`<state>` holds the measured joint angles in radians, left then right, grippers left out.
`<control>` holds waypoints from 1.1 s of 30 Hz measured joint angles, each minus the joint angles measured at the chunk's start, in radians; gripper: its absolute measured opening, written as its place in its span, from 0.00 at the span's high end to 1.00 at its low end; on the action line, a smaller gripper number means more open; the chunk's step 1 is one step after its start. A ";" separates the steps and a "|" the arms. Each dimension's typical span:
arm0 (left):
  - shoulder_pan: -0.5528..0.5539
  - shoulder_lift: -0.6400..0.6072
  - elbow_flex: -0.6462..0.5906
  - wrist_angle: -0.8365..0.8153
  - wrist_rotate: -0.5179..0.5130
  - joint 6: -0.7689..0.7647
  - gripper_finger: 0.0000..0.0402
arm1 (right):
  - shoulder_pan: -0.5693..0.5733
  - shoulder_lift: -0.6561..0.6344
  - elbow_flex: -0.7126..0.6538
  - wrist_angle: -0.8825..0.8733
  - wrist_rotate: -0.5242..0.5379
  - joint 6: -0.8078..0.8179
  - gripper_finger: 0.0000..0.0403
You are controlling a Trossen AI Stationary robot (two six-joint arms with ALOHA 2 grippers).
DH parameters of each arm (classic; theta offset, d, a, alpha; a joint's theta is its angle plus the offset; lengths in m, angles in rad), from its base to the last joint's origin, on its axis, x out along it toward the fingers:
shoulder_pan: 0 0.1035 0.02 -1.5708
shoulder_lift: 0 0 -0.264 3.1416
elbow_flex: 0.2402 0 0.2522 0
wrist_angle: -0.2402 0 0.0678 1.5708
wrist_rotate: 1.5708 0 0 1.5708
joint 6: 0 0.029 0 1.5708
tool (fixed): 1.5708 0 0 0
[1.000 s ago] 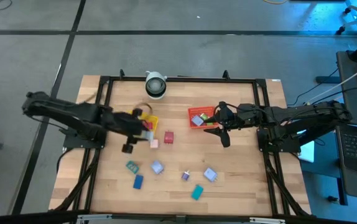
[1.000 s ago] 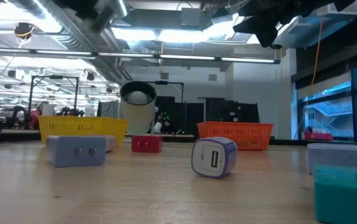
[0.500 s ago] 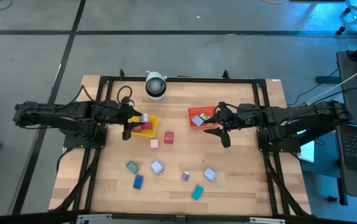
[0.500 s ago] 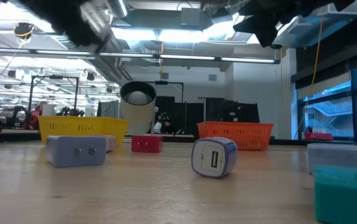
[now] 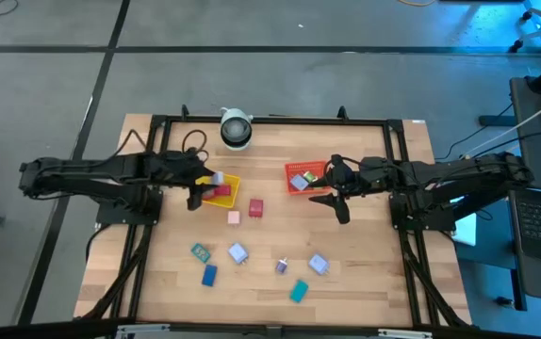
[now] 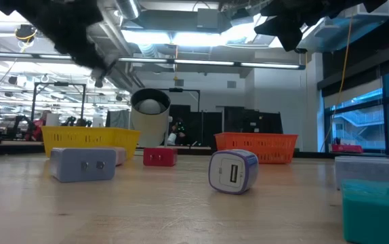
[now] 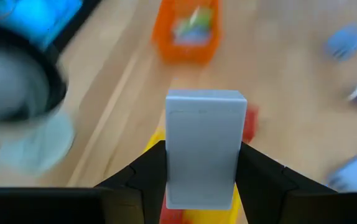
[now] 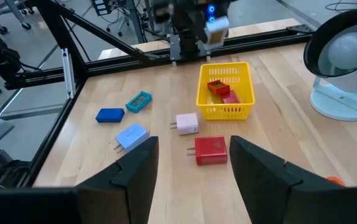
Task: Pick & Place Office items
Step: Put the white digital timer into the yellow bin
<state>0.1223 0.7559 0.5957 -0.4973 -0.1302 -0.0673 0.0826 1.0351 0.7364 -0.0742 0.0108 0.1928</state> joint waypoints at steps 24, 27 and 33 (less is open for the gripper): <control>0.049 0.451 0.045 -0.161 0.044 0.119 0.60 | 0.000 0.000 0.000 0.008 0.000 0.000 0.51; 0.063 0.498 0.045 -0.161 0.044 0.139 0.61 | 0.000 0.000 0.000 0.008 0.000 0.000 0.51; 0.079 0.561 0.047 -0.156 0.043 0.151 0.60 | 0.000 0.000 0.000 0.007 0.000 0.003 0.51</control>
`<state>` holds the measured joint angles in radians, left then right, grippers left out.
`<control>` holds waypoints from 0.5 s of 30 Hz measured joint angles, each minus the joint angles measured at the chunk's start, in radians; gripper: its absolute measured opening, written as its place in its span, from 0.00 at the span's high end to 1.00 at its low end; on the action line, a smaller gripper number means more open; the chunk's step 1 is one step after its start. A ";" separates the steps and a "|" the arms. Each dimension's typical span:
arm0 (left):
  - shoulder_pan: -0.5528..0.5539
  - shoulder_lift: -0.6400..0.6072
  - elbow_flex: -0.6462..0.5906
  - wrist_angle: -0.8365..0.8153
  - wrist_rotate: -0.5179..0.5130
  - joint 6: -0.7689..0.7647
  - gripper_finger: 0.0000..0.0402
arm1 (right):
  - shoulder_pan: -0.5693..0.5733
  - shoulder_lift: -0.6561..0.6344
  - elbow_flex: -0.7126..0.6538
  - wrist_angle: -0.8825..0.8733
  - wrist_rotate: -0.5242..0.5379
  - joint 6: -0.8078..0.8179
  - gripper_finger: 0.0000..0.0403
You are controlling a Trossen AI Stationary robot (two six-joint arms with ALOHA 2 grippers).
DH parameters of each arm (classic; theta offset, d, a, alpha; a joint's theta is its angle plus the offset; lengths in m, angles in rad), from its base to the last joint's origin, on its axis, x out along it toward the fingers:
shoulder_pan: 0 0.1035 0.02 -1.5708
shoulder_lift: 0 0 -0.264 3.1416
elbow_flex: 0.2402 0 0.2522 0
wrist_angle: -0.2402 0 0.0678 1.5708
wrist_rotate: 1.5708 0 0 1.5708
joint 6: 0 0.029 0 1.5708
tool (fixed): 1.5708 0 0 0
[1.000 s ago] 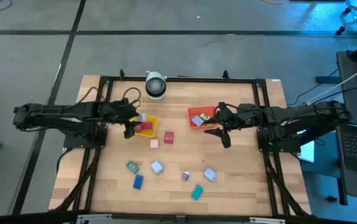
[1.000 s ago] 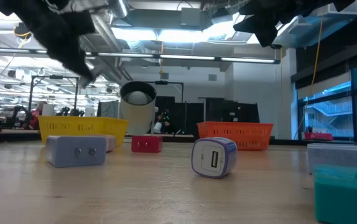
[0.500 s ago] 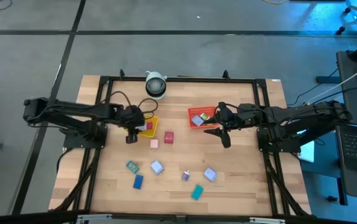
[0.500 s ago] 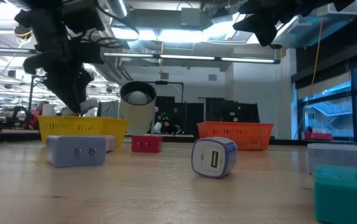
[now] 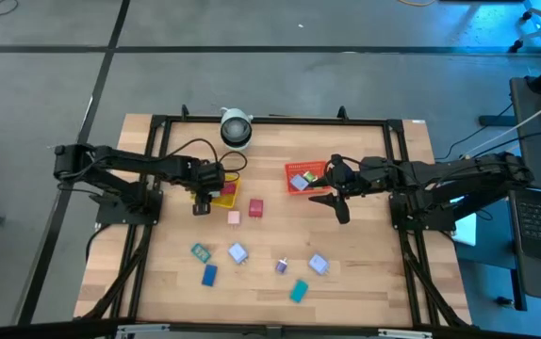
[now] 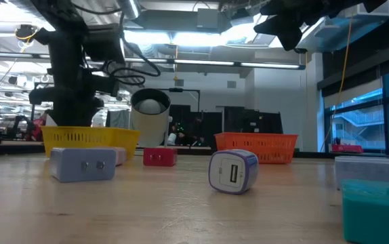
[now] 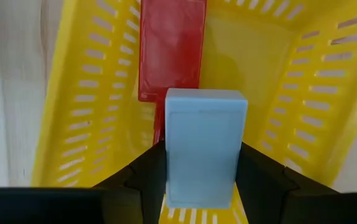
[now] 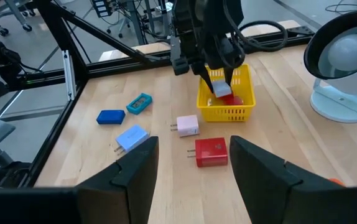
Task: Pick & Place Office items
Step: Put the white digital timer into the yellow bin
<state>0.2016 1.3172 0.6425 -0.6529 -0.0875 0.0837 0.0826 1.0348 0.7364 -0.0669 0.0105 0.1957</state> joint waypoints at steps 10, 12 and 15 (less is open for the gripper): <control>0.000 -0.047 -0.001 0.005 -0.005 -0.020 0.45 | 0.000 0.000 0.000 -0.019 0.000 0.033 0.51; 0.000 -0.056 -0.002 0.005 -0.006 -0.027 0.44 | 0.000 0.000 0.000 -0.019 0.000 0.033 0.51; 0.000 -0.075 -0.002 0.005 -0.007 -0.029 0.44 | 0.000 0.000 0.000 -0.020 0.000 0.036 0.51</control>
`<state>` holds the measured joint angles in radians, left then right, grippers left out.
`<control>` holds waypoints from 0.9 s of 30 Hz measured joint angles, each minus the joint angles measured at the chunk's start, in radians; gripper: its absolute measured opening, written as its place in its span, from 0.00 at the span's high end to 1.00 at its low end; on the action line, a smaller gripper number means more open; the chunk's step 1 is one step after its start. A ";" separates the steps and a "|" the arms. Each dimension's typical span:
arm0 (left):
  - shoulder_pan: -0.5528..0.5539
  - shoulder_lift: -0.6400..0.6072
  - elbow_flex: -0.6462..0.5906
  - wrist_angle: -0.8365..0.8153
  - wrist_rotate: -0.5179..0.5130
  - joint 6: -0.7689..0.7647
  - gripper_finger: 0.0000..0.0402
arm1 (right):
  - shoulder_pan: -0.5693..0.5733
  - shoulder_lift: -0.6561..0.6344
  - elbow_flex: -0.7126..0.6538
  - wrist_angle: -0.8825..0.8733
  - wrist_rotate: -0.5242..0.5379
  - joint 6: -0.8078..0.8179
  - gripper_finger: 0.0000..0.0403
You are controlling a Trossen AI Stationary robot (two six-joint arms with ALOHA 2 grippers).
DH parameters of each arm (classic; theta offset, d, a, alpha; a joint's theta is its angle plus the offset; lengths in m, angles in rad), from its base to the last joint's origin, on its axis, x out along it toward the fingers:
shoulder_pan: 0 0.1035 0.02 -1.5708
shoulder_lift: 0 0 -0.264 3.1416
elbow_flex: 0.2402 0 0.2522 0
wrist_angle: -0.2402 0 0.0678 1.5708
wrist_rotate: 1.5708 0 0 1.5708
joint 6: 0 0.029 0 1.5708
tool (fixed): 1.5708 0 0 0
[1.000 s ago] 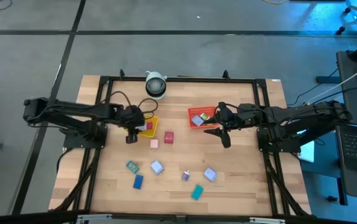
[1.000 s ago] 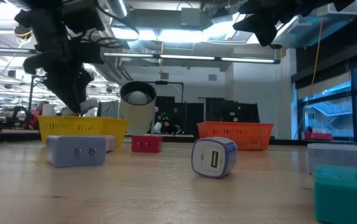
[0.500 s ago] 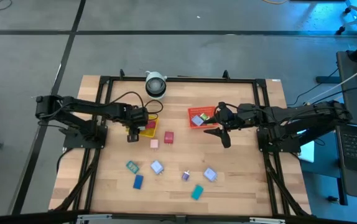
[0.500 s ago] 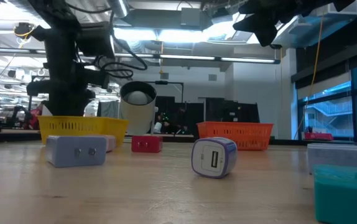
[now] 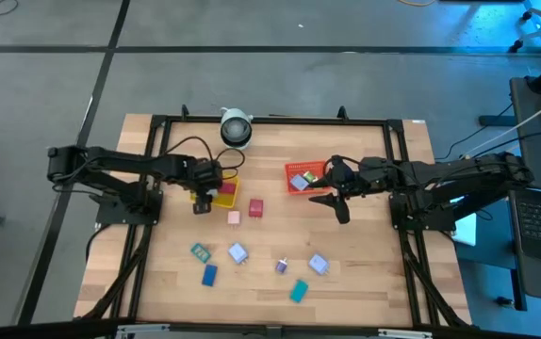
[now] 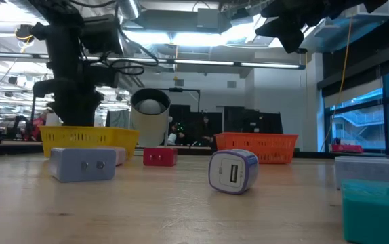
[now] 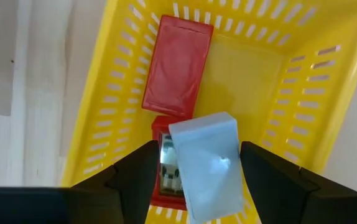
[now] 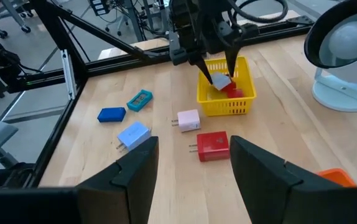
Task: Pick & Place Office items
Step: Put the white digital timer into the yellow bin, then put the red charger adapter into the orange bin
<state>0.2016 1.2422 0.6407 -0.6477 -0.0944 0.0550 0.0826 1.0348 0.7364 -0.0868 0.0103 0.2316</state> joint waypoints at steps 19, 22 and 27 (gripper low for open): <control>-0.027 -0.100 0.239 0.138 0.042 -0.473 0.44 | -0.076 0.000 0.001 -0.086 0.146 -0.065 0.51; -0.049 -0.130 0.248 0.238 -0.029 -0.363 0.45 | -0.093 0.007 0.014 -0.086 0.186 -0.140 0.51; -0.076 -0.219 0.249 0.344 -0.145 -0.210 0.48 | -0.130 0.074 0.068 -0.123 0.203 -0.165 0.51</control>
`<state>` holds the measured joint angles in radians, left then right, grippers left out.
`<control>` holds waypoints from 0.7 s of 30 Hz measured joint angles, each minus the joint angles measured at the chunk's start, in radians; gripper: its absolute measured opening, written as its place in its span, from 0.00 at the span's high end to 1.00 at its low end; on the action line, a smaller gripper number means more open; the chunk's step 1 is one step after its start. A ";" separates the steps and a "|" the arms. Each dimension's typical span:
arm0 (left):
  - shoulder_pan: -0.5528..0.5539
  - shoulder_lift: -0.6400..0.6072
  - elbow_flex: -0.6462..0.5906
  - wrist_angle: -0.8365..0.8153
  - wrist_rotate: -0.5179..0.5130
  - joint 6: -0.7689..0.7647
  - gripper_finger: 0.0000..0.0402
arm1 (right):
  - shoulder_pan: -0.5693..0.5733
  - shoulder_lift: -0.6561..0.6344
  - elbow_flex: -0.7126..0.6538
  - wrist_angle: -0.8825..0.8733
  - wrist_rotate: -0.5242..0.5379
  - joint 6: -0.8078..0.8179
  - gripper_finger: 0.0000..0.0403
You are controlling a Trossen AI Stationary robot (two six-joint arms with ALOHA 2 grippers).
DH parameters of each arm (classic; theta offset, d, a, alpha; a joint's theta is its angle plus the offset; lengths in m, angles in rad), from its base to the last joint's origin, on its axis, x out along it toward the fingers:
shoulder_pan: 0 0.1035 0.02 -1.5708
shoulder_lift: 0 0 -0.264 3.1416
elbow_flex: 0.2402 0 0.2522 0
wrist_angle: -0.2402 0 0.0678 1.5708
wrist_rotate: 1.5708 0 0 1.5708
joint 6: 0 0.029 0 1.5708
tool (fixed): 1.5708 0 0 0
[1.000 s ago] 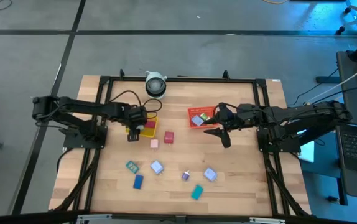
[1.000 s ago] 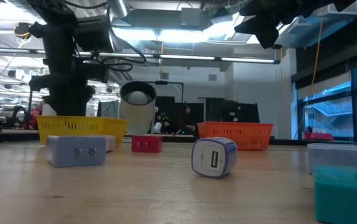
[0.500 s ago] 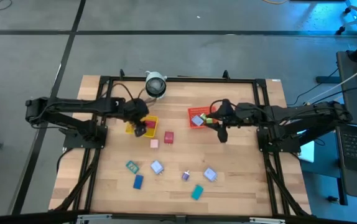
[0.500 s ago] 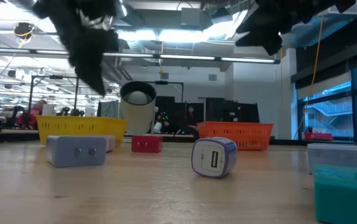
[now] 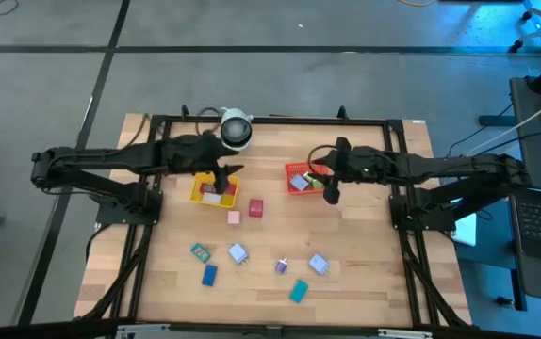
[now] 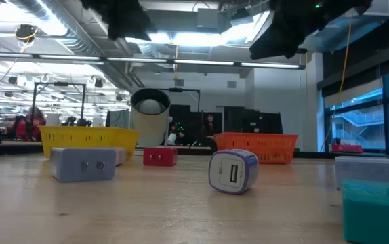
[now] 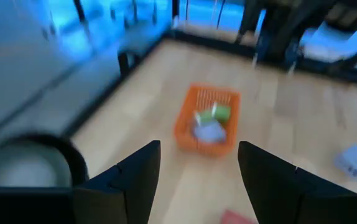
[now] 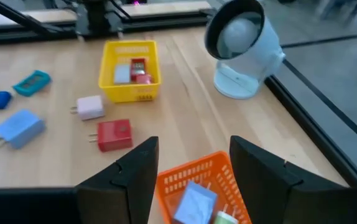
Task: Pick & Place Office items
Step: Put the red charger adapter into the orange bin
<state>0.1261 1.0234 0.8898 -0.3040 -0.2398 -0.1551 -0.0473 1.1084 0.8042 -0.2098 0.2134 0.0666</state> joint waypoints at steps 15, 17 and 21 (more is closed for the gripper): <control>0.011 -0.194 0.000 -0.122 -0.195 0.078 0.50 | -0.096 0.542 0.531 -0.370 -0.215 -0.328 0.49; 0.014 -0.215 0.000 -0.149 -0.198 0.074 0.50 | -0.096 0.611 0.610 -0.418 -0.228 -0.322 0.46; 0.014 -0.242 0.000 -0.209 -0.197 0.063 0.50 | -0.095 0.728 0.706 -0.442 -0.236 -0.315 0.37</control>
<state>0.1398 0.7814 0.8902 -0.5129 -0.4370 -0.0923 -0.1425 1.8364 1.5105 -0.6515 -0.0221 -0.2485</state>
